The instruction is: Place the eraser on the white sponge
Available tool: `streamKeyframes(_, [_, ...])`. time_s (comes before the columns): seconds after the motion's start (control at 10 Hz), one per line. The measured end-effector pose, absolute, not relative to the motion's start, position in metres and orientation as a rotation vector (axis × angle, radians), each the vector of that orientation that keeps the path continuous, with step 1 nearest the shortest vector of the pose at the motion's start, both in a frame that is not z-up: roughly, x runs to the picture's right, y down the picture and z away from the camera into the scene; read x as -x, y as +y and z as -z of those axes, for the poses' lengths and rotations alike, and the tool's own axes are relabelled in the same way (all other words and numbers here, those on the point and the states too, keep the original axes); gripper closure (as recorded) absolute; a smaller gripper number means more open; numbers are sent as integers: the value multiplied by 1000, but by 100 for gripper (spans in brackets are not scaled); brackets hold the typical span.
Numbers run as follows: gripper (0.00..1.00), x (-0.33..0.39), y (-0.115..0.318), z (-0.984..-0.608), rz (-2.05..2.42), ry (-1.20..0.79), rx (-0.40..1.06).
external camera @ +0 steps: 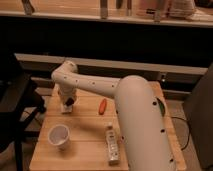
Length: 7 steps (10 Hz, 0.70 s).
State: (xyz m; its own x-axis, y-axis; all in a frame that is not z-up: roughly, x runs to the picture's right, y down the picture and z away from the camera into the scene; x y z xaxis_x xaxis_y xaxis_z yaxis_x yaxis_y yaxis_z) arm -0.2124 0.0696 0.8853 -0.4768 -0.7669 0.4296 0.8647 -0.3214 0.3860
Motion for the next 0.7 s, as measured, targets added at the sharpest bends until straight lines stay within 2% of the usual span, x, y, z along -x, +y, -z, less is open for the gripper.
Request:
streamKeyframes(0.2, [90,213,69,-888,1957,-703,196])
streamKeyframes(0.7, [88,215,67,-893,1973,-705,174])
